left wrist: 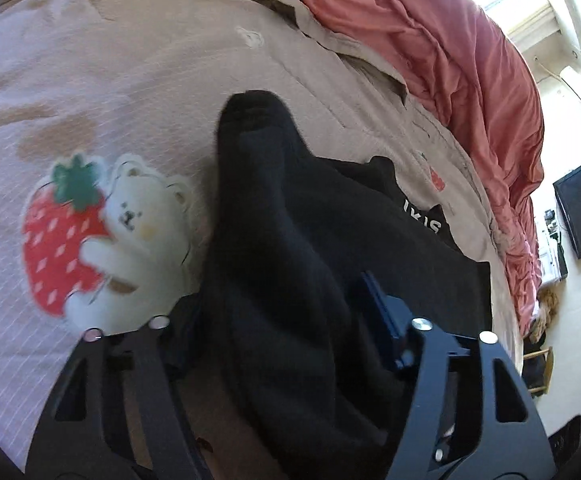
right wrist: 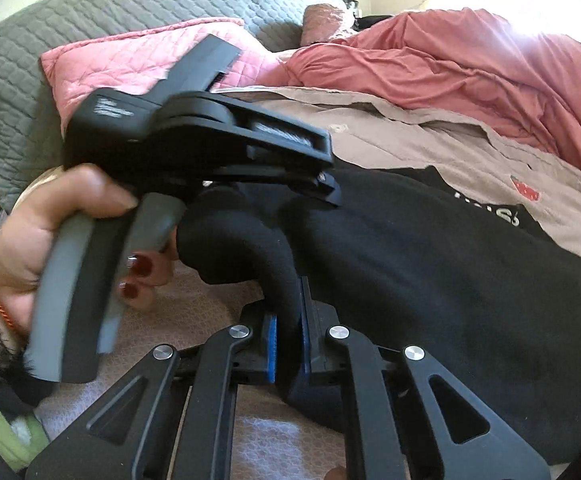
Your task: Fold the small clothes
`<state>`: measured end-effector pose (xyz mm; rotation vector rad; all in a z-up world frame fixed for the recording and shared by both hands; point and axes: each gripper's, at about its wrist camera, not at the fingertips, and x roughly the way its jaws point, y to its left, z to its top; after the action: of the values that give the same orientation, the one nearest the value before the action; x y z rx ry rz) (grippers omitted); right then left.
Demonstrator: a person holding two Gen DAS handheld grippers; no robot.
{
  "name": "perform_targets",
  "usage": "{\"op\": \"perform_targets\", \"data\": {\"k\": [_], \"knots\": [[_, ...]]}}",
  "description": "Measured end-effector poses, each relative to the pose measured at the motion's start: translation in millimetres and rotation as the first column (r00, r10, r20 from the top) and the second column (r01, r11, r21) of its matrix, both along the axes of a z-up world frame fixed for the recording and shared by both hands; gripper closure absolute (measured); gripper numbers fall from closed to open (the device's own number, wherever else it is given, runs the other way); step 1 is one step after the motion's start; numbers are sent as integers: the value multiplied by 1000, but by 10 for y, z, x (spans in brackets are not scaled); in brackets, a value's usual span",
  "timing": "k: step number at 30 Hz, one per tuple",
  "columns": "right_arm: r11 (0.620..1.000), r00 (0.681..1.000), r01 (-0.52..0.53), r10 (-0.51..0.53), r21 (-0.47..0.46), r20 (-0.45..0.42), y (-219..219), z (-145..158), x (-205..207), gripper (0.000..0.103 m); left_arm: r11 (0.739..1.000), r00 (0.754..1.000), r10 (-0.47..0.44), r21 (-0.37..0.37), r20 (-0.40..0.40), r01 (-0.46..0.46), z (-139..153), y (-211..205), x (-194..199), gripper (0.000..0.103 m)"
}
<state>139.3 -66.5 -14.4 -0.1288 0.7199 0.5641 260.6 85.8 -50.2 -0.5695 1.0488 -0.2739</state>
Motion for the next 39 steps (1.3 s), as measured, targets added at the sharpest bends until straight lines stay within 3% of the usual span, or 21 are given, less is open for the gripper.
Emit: {"op": "perform_targets", "data": {"k": [1, 7, 13, 20, 39], "knots": [[1000, 1000, 4, -4, 6, -6, -14, -8, 6, 95, 1000, 1000, -2, -8, 7, 2, -2, -7, 4, 60], [1000, 1000, 4, -4, -12, -3, 14, -38, 17, 95, 998, 996, -27, 59, 79, 23, 88, -45, -70, 85], [999, 999, 32, -32, 12, 22, -52, 13, -22, 95, 981, 988, -47, 192, 147, 18, 300, -172, -189, 88], [996, 994, 63, -68, 60, 81, -208, 159, -149, 96, 973, 981, -44, 229, 190, 0, 523, -308, -316, 90], [942, 983, 160, -178, 295, 37, -1084, 400, -306, 96, 941, 975, -84, 338, 207, 10, 1109, -1156, -369, 90]]}}
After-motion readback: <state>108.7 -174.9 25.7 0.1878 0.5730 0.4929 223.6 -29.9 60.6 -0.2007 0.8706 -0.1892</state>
